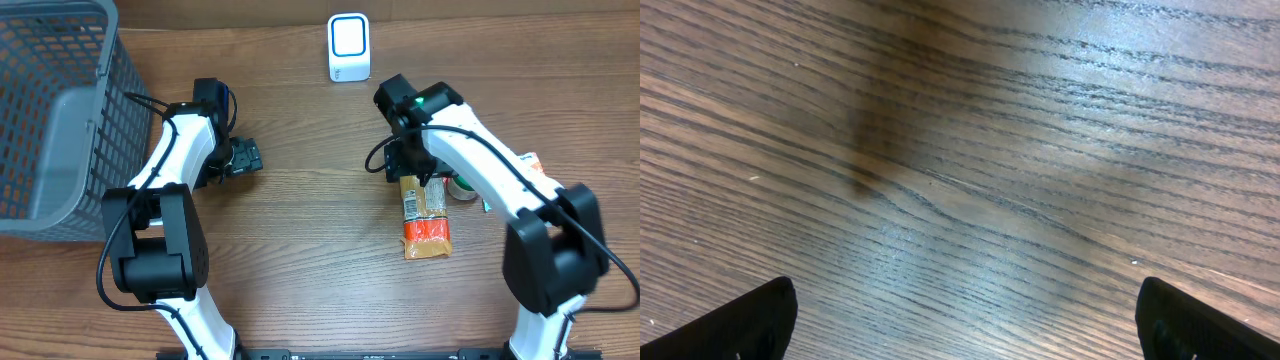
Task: Scan the item barcode
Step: 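Lower the spaghetti pack beside the green jar with the right gripper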
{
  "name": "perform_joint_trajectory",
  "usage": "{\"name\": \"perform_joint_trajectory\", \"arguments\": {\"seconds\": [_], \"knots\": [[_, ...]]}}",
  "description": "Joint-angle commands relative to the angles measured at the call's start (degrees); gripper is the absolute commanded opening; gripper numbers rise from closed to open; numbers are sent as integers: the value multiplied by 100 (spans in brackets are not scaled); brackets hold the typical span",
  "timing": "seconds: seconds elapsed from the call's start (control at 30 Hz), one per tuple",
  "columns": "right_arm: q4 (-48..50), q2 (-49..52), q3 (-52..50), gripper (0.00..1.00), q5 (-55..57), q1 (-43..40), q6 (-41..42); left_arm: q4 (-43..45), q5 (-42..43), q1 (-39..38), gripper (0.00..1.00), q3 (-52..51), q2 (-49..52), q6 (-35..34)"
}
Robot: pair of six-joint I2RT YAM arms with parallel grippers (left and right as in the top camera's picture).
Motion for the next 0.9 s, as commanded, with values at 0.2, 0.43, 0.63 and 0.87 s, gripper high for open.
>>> {"name": "perform_joint_trajectory", "arguments": {"seconds": [0.2,0.43,0.63,0.87], "knots": [[-22,-710,4,100,81,-22,48,-9,-70,13,100,55,-7,-79],[-22,-710,4,100,81,-22,48,-9,-70,13,100,55,-7,-79],[-22,-710,4,100,79,-26,48,-9,-70,13,100,55,-7,-79],[-22,-710,4,100,81,-26,50,-9,-70,15,100,55,-7,-79]]}}
